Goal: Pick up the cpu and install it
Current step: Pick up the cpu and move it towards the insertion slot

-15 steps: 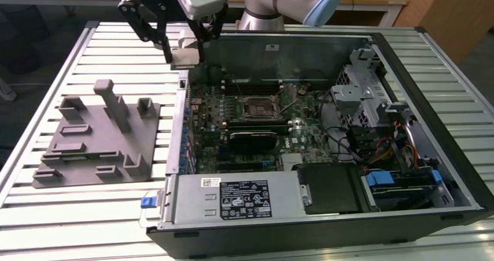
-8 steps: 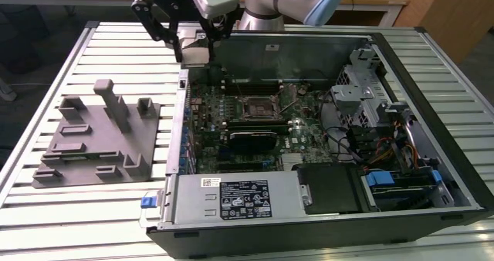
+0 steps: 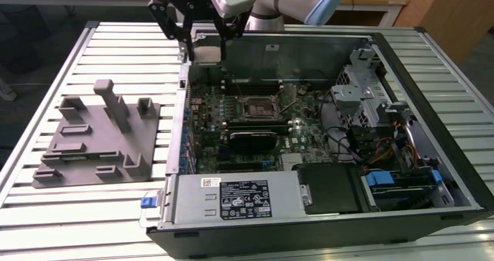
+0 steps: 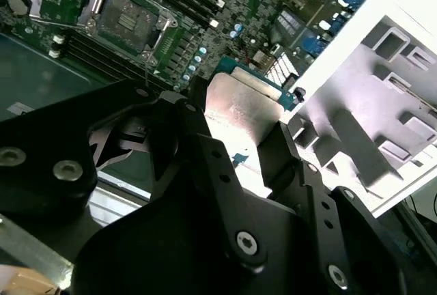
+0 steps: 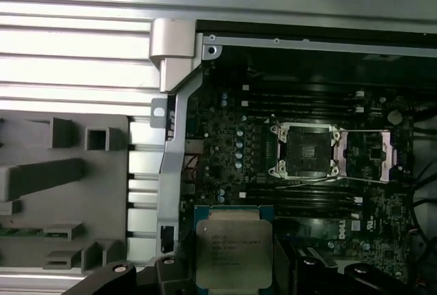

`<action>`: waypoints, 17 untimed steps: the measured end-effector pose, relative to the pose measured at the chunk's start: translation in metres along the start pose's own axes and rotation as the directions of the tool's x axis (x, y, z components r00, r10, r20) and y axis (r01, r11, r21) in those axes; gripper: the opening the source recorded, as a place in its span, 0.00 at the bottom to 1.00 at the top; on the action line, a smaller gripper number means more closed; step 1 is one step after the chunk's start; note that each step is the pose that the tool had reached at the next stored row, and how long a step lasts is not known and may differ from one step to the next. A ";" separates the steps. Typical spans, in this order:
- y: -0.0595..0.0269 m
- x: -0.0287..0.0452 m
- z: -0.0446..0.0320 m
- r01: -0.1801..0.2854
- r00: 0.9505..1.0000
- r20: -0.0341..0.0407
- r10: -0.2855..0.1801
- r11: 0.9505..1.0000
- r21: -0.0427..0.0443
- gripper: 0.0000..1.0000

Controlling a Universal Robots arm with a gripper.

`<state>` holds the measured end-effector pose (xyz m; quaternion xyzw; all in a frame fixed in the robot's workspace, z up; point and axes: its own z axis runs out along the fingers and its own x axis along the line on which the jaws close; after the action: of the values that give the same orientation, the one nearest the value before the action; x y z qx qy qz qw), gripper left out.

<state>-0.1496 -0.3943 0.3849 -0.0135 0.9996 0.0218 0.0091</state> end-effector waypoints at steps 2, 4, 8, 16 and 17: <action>0.0020 -0.0042 0.0007 -0.001 1.000 0.000 0.001 1.000 0.000 0.54; 0.0041 -0.0077 0.0013 -0.002 1.000 0.000 0.002 1.000 0.000 0.54; 0.0082 -0.0195 0.0023 -0.004 1.000 0.000 0.004 1.000 0.000 0.54; 0.0091 -0.0432 0.0040 -0.009 1.000 0.001 0.009 1.000 0.000 0.54; 0.0091 -0.0459 0.0042 -0.010 1.000 0.001 0.010 1.000 0.000 0.54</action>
<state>-0.1039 -0.3838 0.3820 -0.0084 0.9997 0.0218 0.0092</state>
